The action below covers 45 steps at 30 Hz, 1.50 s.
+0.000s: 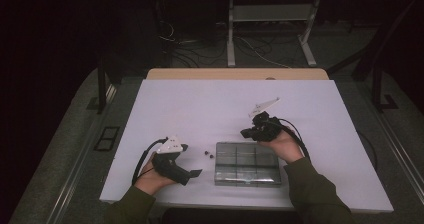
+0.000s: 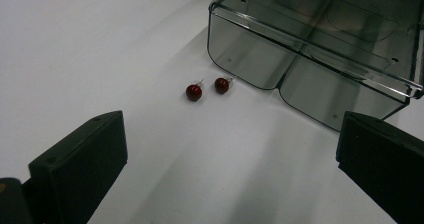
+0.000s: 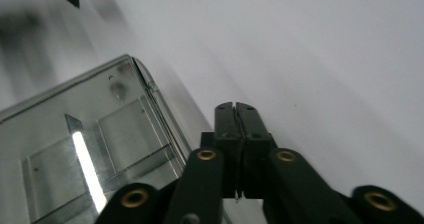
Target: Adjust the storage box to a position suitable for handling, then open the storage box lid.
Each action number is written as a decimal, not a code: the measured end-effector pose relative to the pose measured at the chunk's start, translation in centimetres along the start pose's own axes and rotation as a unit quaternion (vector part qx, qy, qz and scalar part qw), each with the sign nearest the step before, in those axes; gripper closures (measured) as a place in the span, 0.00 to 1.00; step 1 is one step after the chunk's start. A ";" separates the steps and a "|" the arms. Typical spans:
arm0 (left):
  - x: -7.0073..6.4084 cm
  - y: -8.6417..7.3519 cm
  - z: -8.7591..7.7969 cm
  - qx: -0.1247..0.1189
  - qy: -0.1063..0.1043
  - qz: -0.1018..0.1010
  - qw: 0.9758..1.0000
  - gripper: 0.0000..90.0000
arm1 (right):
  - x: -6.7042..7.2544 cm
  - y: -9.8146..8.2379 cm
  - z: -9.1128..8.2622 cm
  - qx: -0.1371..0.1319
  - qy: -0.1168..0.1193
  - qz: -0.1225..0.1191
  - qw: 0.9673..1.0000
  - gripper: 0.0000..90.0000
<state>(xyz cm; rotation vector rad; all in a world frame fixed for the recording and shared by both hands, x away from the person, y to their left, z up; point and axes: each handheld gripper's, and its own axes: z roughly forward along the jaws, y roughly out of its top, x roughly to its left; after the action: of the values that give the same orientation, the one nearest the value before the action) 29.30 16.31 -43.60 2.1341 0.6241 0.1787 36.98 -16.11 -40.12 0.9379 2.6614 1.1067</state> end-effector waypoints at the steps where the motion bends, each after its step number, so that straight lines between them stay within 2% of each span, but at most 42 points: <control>1: 0.0 0.0 0.0 0.000 -0.001 0.001 1.000 0.00 | -0.1 0.0 -0.3 -0.006 0.001 0.002 1.000 0.93; 6: 0.0 0.0 0.0 -0.004 -0.002 0.000 1.000 0.00 | -0.6 -0.6 -1.8 -0.041 -0.001 0.018 0.999 0.78; 8: 0.0 0.0 0.0 -0.004 -0.003 0.001 1.000 0.00 | -0.8 -0.9 -2.2 -0.049 -0.001 0.016 0.999 0.71; 11: -0.1 0.0 0.0 -0.005 -0.003 -0.001 1.000 0.00 | -1.0 -1.5 -3.0 -0.060 -0.003 0.026 0.998 0.58; 16: -0.1 0.1 0.0 -0.006 -0.005 0.003 1.000 0.00 | -1.2 -2.6 -4.2 -0.080 -0.008 0.028 0.996 0.47; 20: -0.1 0.1 -0.2 -0.008 -0.006 0.000 1.000 0.00 | -1.1 -3.6 -5.3 -0.096 -0.012 0.027 0.995 0.45; 24: -0.1 0.3 -0.5 -0.013 -0.007 0.004 1.000 0.05 | -0.9 -4.9 -6.1 -0.102 -0.011 0.028 0.994 0.44; 29: -0.5 0.5 -0.8 -0.019 -0.012 0.006 1.000 0.16 | -0.4 -6.6 -7.3 -0.113 -0.004 0.029 0.993 0.44; 35: -0.7 0.6 -0.7 -0.014 -0.021 0.010 1.000 0.28 | -0.2 -8.4 -8.0 -0.124 0.000 0.033 0.992 0.44; 41: -0.7 0.6 -0.8 -0.013 -0.021 0.006 1.000 0.39 | 0.0 -10.1 -8.5 -0.134 -0.007 0.046 0.990 0.46; 45: -0.6 0.6 -1.0 -0.010 -0.023 0.008 1.000 0.46 | 0.2 -11.0 -8.9 -0.136 -0.008 0.046 0.990 0.49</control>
<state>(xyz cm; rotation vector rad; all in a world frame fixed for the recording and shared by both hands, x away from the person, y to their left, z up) 28.64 16.45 -42.47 2.1186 0.5766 0.1423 28.49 -27.33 -41.03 1.0180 2.3930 1.4317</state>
